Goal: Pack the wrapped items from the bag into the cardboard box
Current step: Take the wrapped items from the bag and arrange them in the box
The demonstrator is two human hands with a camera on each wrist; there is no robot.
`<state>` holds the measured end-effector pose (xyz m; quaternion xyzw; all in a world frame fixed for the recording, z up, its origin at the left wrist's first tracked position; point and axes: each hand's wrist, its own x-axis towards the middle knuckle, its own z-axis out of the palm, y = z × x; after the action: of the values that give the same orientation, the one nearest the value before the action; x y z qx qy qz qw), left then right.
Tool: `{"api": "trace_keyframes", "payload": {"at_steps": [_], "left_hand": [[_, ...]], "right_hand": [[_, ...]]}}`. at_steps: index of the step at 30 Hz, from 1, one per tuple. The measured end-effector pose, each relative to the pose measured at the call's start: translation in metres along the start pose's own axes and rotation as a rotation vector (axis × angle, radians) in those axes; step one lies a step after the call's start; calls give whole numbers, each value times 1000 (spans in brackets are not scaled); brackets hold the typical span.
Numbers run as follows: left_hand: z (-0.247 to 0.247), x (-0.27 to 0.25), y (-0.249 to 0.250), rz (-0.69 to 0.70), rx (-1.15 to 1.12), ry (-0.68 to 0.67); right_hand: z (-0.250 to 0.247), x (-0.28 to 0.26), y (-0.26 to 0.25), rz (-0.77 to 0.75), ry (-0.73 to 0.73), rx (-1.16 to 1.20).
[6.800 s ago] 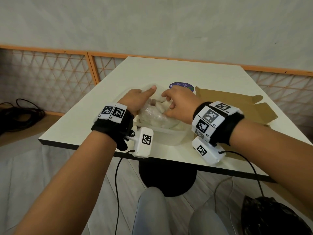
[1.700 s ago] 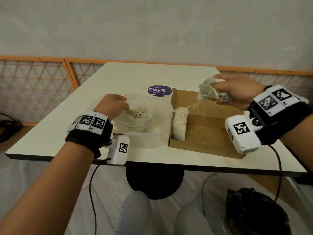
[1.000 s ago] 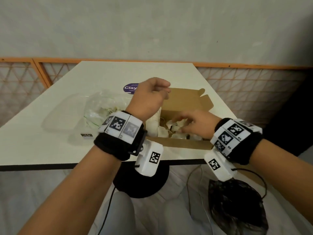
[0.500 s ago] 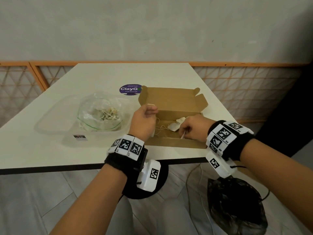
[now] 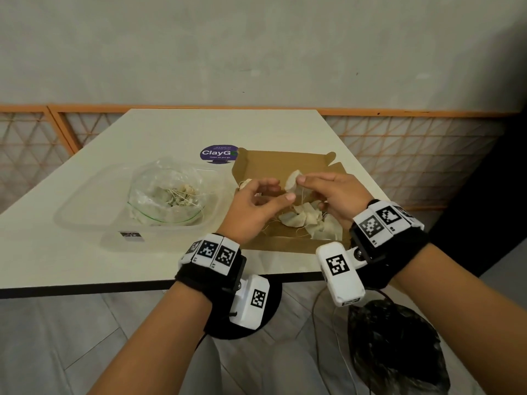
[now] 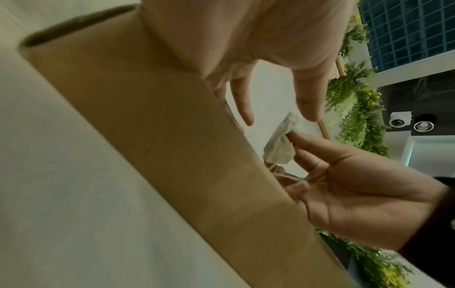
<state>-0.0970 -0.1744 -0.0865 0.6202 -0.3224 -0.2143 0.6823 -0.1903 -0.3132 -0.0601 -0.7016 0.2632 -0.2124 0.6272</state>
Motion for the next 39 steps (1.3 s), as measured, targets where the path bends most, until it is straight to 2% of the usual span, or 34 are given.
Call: {"api": "trace_keyframes", "payload": {"at_steps": [3,5,11,14,16,21,23,25,28,31,33,35,36,37,39], "left_hand": [[-2,-1,1,-57,-32,-27],[-4,1,-1,-66,-56,-19],[-9,6,-7,-124,-252,89],[-8,7,-5,-143,-313,92],[-8,8,-3,-176,-336,103],[-9,10,0,-247,-323,55],[-8,9,2,-253,-298,16],[-8,7,4,-236,-284,30],[-7,2,7,-100,-107,167],[-12,-5,3,112,121,278],[-16,-11,0,166,231,288],[-18,-15,-4,167,286,275],[-19,-16,-6,145,276,267],[-20,-16,-7,111,239,258],[-23,-15,-8,29,90,259]], "right_hand": [[11,-3,0,36,-83,-9],[16,-6,-2,35,-87,-63],[17,-10,0,57,-125,46],[18,-13,-4,-45,-150,47],[16,-13,-10,-154,-186,-34],[13,-13,-23,-408,-299,-593],[14,-9,-25,-449,-274,-669],[14,-3,-27,-472,-176,-638],[5,6,-31,-398,-49,-619],[-2,10,-34,-221,-114,-593],[0,11,-36,-158,-164,-629],[5,11,-39,-161,-177,-804],[9,11,-40,-159,-193,-814],[13,9,-41,-133,-233,-744],[21,6,-43,-23,-343,-455]]}}
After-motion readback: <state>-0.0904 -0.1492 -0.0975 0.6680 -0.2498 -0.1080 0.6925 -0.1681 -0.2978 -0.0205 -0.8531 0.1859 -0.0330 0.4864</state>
